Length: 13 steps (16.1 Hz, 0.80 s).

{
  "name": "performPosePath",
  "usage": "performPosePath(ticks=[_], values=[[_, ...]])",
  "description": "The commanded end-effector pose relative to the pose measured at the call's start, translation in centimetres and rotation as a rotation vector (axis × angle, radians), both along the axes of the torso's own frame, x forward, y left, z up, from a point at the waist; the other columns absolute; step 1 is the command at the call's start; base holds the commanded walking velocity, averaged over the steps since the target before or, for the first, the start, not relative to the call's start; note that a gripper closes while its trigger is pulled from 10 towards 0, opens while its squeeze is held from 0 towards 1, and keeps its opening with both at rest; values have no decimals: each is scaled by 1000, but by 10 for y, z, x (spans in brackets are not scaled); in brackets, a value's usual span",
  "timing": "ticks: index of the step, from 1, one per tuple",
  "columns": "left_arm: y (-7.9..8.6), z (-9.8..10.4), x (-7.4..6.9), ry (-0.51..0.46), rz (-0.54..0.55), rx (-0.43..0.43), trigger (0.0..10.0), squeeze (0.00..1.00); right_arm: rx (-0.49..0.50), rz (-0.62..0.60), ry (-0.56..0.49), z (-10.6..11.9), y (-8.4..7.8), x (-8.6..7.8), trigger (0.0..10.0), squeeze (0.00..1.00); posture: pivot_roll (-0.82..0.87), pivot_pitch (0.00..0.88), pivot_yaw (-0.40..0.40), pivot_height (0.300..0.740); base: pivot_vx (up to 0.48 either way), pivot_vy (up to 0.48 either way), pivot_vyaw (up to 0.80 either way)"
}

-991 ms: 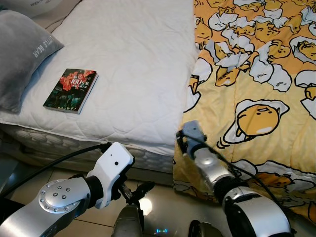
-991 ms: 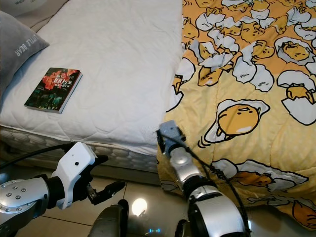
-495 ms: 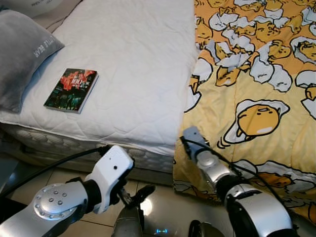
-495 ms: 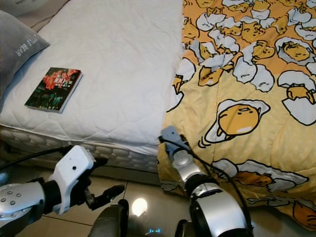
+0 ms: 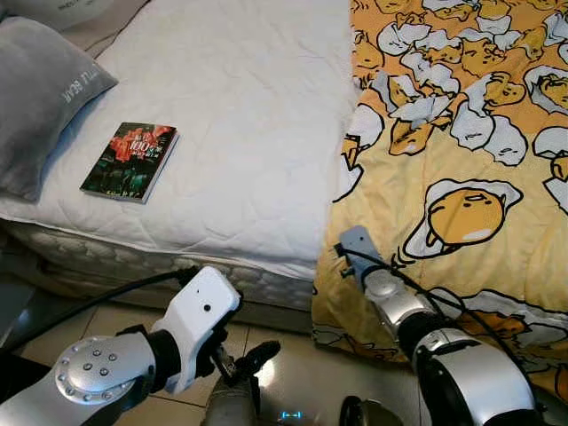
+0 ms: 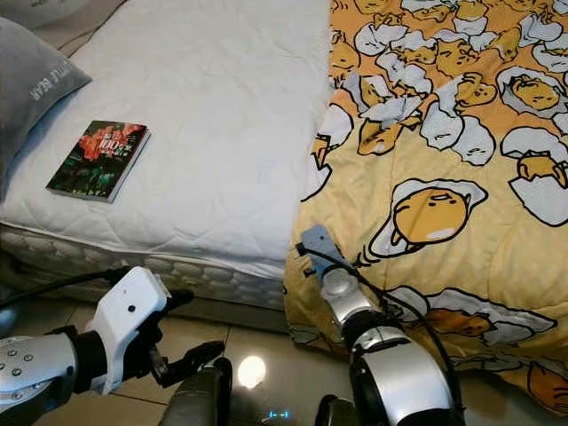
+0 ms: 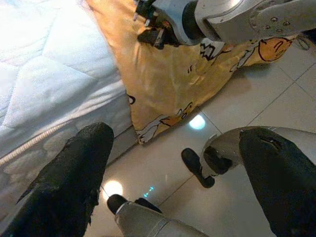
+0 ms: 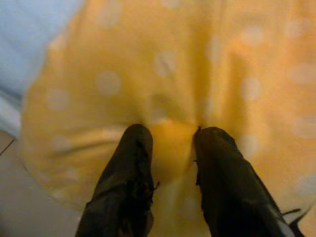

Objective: Clean up the room

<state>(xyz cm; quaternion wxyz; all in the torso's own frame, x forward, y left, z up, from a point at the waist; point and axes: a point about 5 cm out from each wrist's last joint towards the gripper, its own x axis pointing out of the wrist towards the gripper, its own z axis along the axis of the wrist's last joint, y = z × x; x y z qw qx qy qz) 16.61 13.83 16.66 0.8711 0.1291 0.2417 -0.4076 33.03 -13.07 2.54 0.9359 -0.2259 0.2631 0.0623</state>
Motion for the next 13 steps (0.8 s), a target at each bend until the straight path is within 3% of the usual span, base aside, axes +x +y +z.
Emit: performPosePath(ticks=[1, 5, 13], values=[[1, 3, -3, -5, -2, 10, 10000, 125, 4, -9, 16, 0, -2, 1, 0, 0, 424, 219, 77, 740, 0, 0, 0], [2, 5, -5, -2, 2, 9, 10000, 125, 0, -13, 18, 2, -7, 2, 0, 0, 426, 221, 81, 740, 0, 0, 0], [2, 4, -3, -1, 17, 4, 10000, 125, 95, -35, -10, 7, -11, 6, 0, 0, 415, 223, 76, 740, 0, 0, 0]])
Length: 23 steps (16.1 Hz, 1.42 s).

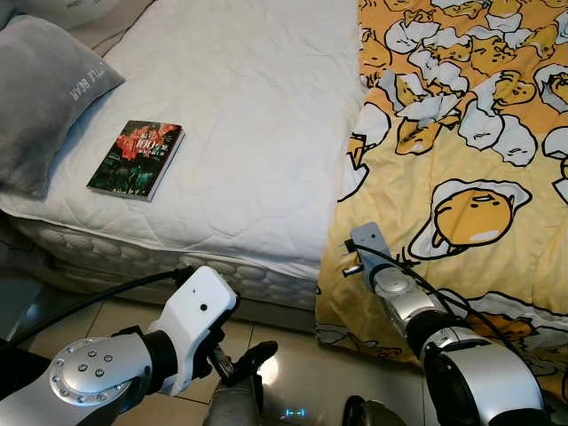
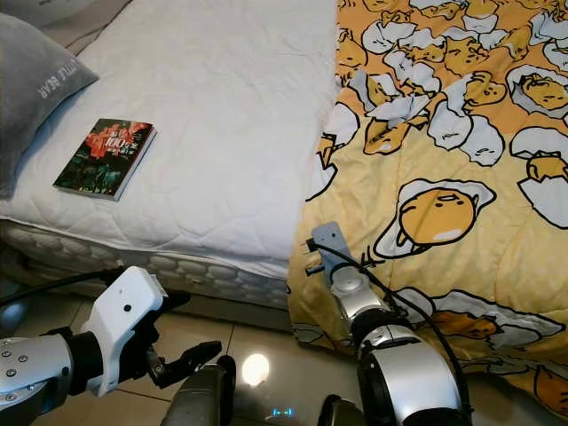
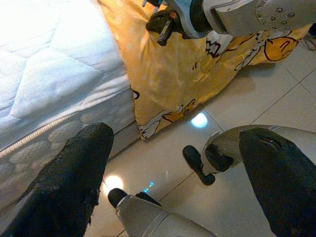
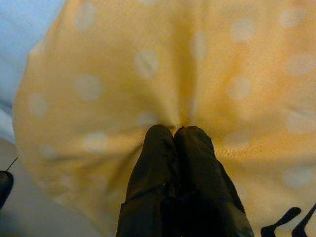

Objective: Clean up the room

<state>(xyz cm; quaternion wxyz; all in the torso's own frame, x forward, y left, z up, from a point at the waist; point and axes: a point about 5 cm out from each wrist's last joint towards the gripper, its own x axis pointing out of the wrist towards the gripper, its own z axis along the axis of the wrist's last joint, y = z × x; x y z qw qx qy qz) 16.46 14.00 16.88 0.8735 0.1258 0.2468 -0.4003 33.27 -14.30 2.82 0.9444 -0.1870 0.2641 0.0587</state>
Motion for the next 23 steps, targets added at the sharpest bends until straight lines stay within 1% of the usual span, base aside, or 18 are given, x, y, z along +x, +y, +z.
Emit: performPosePath(ticks=[1, 2, 5, 6, 8, 9, 10, 11, 12, 13, 14, 15, 16, 17, 19, 20, 21, 23], values=[[0, 2, -2, -11, 3, 2, 10000, 125, 47, -7, -19, 5, -2, 3, 0, 0, 411, 219, 76, 740, 0, 0, 0], [0, 2, -1, -14, 7, 1, 10000, 125, 85, -1, -23, 5, -4, 3, 0, 0, 409, 218, 75, 740, 0, 0, 0], [0, 2, 0, -16, 10, -1, 10000, 125, 177, 138, 9, 1, -6, -3, 0, 0, 405, 217, 74, 740, 0, 0, 0], [-1, 2, 0, -17, 11, -2, 10000, 125, 229, 220, 35, -2, -8, -8, 0, 0, 397, 217, 76, 740, 0, 0, 0], [-1, 1, 0, -17, 12, -4, 10000, 125, 263, 343, 86, -8, -11, -17, 0, 0, 392, 215, 76, 740, 0, 0, 0], [0, 1, 1, -18, 14, -4, 10000, 125, 291, 460, 140, -13, -13, -27, 0, 0, 388, 214, 74, 740, 0, 0, 0], [0, 1, 1, -18, 14, -5, 10000, 125, 307, 528, 174, -15, -14, -33, 0, 0, 386, 214, 74, 740, 0, 0, 0], [0, 0, 2, -18, 17, -6, 10000, 125, 304, 684, 249, -22, -17, -48, 0, 0, 377, 209, 72, 740, 0, 0, 0], [0, 0, 2, -20, 20, -7, 10000, 122, 281, 677, 226, -21, -20, -47, 0, 0, 371, 205, 71, 740, 0, 0, 0], [0, -2, 3, -25, 33, -8, 10000, 125, 281, 621, 171, -18, -25, -44, 4353, 0, 363, 194, 66, 740, 0, 0, 0], [1, -4, 5, -33, 53, -9, 10000, 125, 301, 567, 124, -15, -30, -42, 10000, 0, 357, 186, 62, 740, 0, 0, 0], [1, -6, 7, -50, 88, -16, 10000, 125, 343, 558, 80, -11, -32, -43, 10000, 0, 342, 165, 48, 740, 0, 0, 0], [3, -7, 12, -88, 151, -28, 10000, 122, 368, 539, 24, -7, -34, -45, 10000, 259, 322, 140, 33, 740, 0, 0, 0], [7, -11, 19, -124, 248, -52, 10000, 114, 383, 515, -42, -1, -35, -48, 10000, 1000, 288, 97, 8, 740, 0, 0, 0], [10, -19, 26, -155, 346, -77, 10000, 90, 394, 454, -131, 7, -34, -51, 10000, 1000, 240, 35, -8, 740, 0, 0, 0], [11, -25, 30, -157, 384, -82, 10000, 16, 423, 403, -171, 13, -33, -54, 10000, 1000, 205, 0, -14, 740, 0, 0, 0], [11, -26, 31, -161, 401, -88, 10000, 8, 426, 375, -195, 18, -34, -55, 10000, 1000, 205, 0, -14, 740, 0, 0, 0], [19, -36, 42, -187, 491, -97, 10000, 4, 420, 223, -251, 28, -42, -63, 10000, 1000, 99, 0, -13, 740, 0, 0, 0]])
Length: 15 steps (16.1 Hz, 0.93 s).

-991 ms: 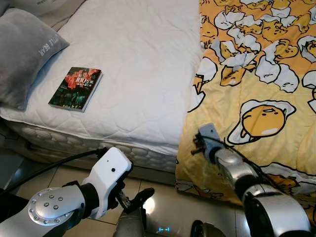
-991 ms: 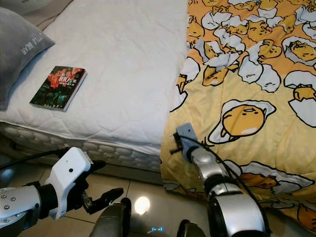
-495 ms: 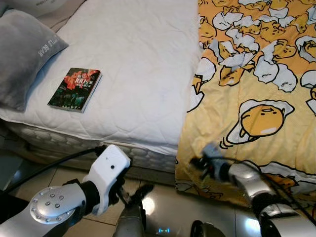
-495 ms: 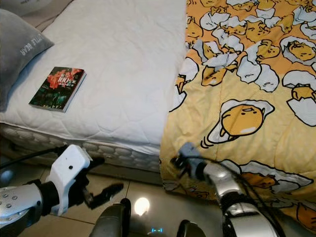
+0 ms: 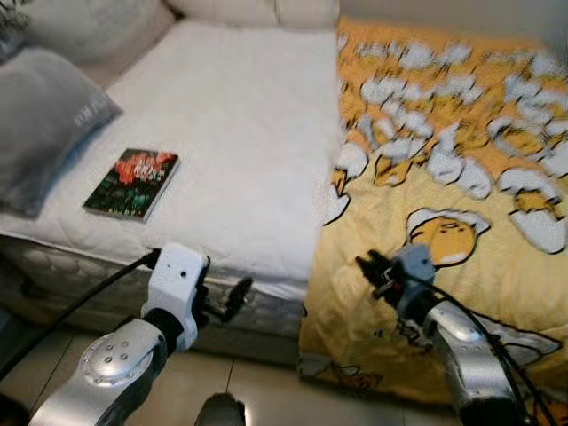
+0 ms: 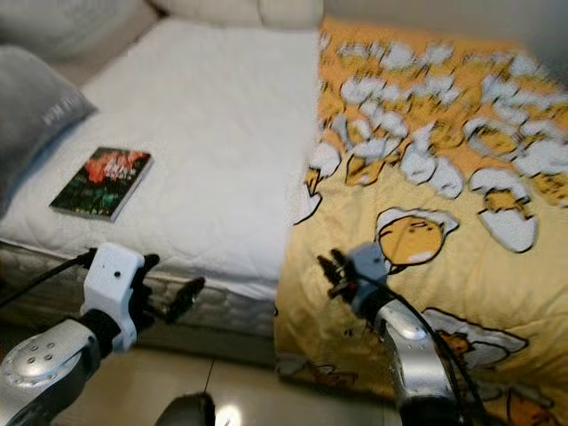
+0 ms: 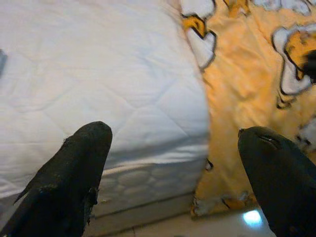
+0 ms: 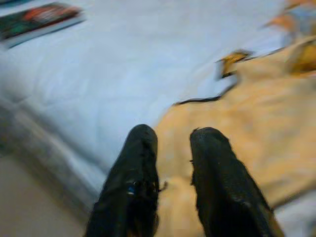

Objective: Clean up the room

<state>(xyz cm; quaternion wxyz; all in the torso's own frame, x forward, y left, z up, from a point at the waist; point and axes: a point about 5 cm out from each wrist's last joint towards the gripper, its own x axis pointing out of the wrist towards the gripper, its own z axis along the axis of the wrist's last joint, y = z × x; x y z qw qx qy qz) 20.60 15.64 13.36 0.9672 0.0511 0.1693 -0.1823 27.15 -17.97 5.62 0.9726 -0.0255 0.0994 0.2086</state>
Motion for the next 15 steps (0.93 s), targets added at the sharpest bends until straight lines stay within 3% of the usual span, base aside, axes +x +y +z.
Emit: performPosePath(ticks=[1, 3, 5, 7, 8, 9, 12, 15], values=[[5, -4, 5, -10, 35, 10, 10000, 0, -8, -110, 12, 1, -11, -6, 10000, 1000, 84, 0, -11, 740, 0, 0, 0], [8, -9, 14, -39, 68, 26, 10000, 0, -5, -269, 50, 0, -23, -19, 10000, 1000, 40, 0, 0, 740, 0, 0, 0], [8, -7, 23, -91, 86, 22, 10000, 0, 69, -340, 63, 2, -16, -42, 10000, 1000, 4, 0, 25, 740, 0, 0, 0], [10, -7, 31, -111, 88, 14, 10000, 0, 86, -367, 68, 7, -5, -53, 10000, 1000, -29, 0, 41, 740, 0, 0, 0], [12, -11, 35, -110, 97, 11, 10000, 4, 93, -396, 82, 8, -1, -57, 10000, 910, -49, 0, 34, 740, 0, 0, 0], [12, -18, 38, -108, 104, 19, 10000, 8, 81, -408, 109, 7, 2, -58, 10000, 0, -48, 0, 28, 740, 0, 0, 0], [12, -21, 36, -110, 131, 1, 10000, 20, 68, -395, 135, 9, 2, -54, 10000, 0, -19, 0, 0, 740, 0, 0, 0], [18, -30, 31, -99, 178, 1, 10000, 20, 44, -403, 114, 12, 1, -37, 10000, 0, 6, 0, -22, 740, 0, 0, 0]])
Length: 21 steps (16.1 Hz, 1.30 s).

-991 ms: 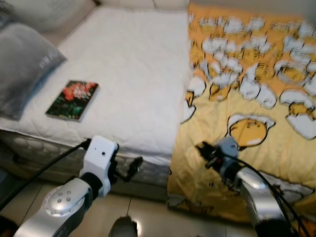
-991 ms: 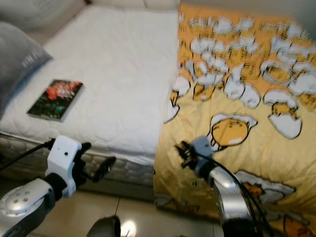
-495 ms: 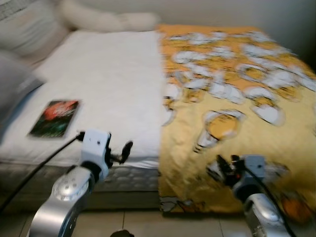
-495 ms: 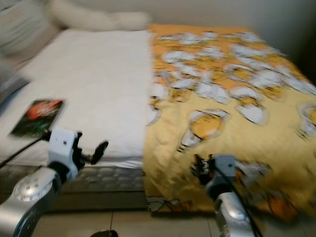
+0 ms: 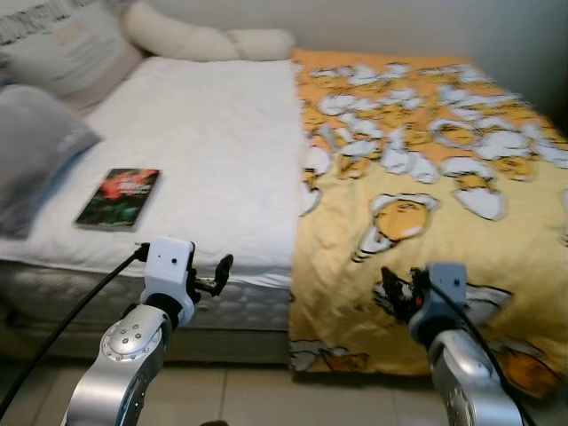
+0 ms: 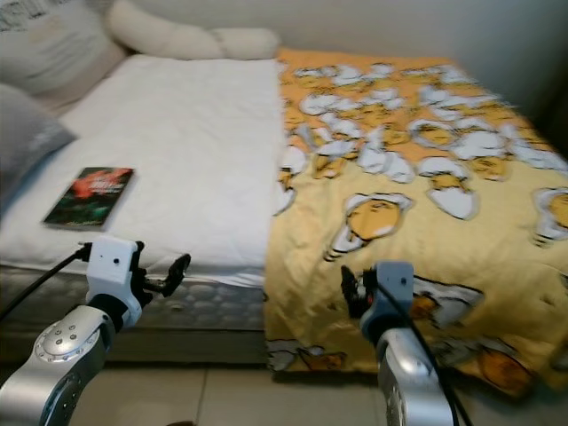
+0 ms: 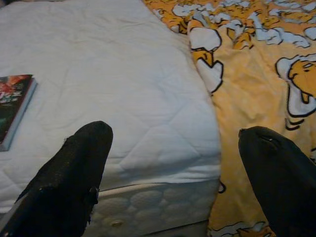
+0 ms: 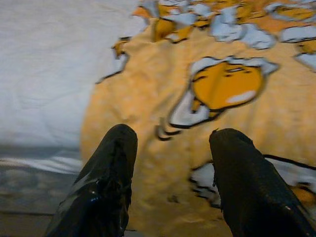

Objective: Clean up the room

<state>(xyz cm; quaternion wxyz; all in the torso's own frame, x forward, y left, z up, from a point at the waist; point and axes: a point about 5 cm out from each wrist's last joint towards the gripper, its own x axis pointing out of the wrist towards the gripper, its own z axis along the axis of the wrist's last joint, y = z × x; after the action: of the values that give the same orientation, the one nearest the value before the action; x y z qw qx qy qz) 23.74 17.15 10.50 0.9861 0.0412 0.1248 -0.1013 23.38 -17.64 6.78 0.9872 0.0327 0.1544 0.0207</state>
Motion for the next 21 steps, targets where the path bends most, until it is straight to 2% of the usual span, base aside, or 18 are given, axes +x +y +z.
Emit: performPosePath(ticks=[1, 9, 12, 16, 21], values=[[4, -1, 1, -6, 35, 2, 10000, 20, -24, 1, -13, 2, 0, 7, 10000, 0, 12, 0, -30, 740, 0, 0, 0], [7, 2, 6, -46, 43, 31, 10000, 20, -24, -11, 27, -10, 4, 18, 10000, 0, 72, 0, -68, 740, 243, 0, 0], [7, 3, 10, -50, 39, 33, 10000, 20, -24, -20, 19, -8, 6, 20, 10000, 0, 46, 0, -53, 740, 314, 0, 0], [4, 1, 17, -49, 21, 25, 10000, 20, -37, -65, 13, -7, -3, 18, 10000, 0, 8, 0, -19, 740, 326, 0, 0], [4, 5, 22, -64, 12, 37, 10000, 16, -39, -64, 13, -8, -1, 32, 10000, 0, 56, 0, -29, 740, 328, 0, 0]])
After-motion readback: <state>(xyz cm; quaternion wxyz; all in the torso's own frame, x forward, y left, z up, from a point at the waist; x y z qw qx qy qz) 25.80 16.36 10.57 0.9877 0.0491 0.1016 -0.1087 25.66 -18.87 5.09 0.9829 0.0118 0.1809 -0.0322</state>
